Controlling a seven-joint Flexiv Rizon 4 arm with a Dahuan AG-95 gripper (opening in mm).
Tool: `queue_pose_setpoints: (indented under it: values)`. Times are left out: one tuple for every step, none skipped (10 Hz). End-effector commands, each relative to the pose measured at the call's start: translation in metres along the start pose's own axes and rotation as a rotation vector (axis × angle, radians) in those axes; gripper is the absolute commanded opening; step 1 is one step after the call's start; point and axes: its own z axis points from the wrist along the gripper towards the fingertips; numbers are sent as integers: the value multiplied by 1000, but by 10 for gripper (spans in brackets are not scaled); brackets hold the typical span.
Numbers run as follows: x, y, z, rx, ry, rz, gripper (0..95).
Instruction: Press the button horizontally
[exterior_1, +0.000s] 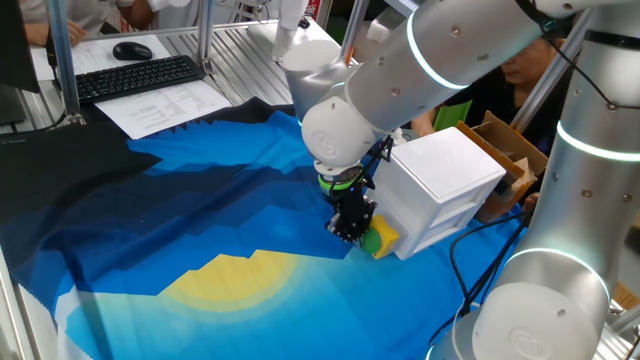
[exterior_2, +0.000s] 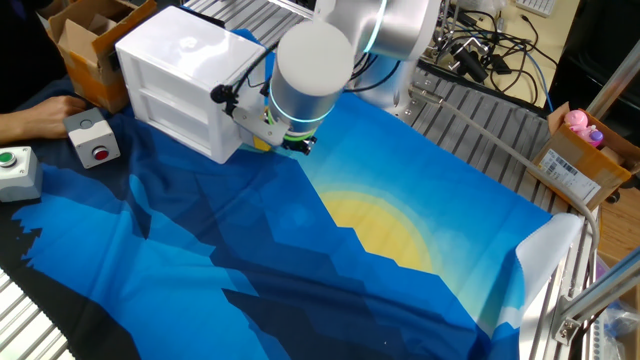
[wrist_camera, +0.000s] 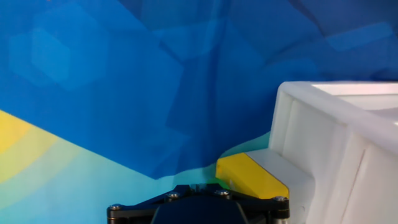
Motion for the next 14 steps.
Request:
queue_pose_setpoints:
  values:
    - [-2,-2,0,-63,-3,29,0]
    - [-2,5,-8,-70,0,39,0]
    - [-4,9,-15,-67,3,44,0]
    - [-8,15,-23,-63,6,46,0]
    - [-12,16,-27,-58,2,43,0]
    - [-19,18,-33,-59,-17,44,0]
    - [-25,18,-40,-66,-28,48,0]
    - [-38,19,-52,-115,-44,64,0]
    - [-47,19,-61,-137,-47,67,0]
    - [-55,18,-68,-135,-53,71,0]
    - [-59,17,-73,-146,-60,79,0]
    - [-60,15,-77,-155,-85,84,0]
    - [-59,15,-78,-160,-94,91,0]
    - [-56,13,-82,-177,-106,115,0]
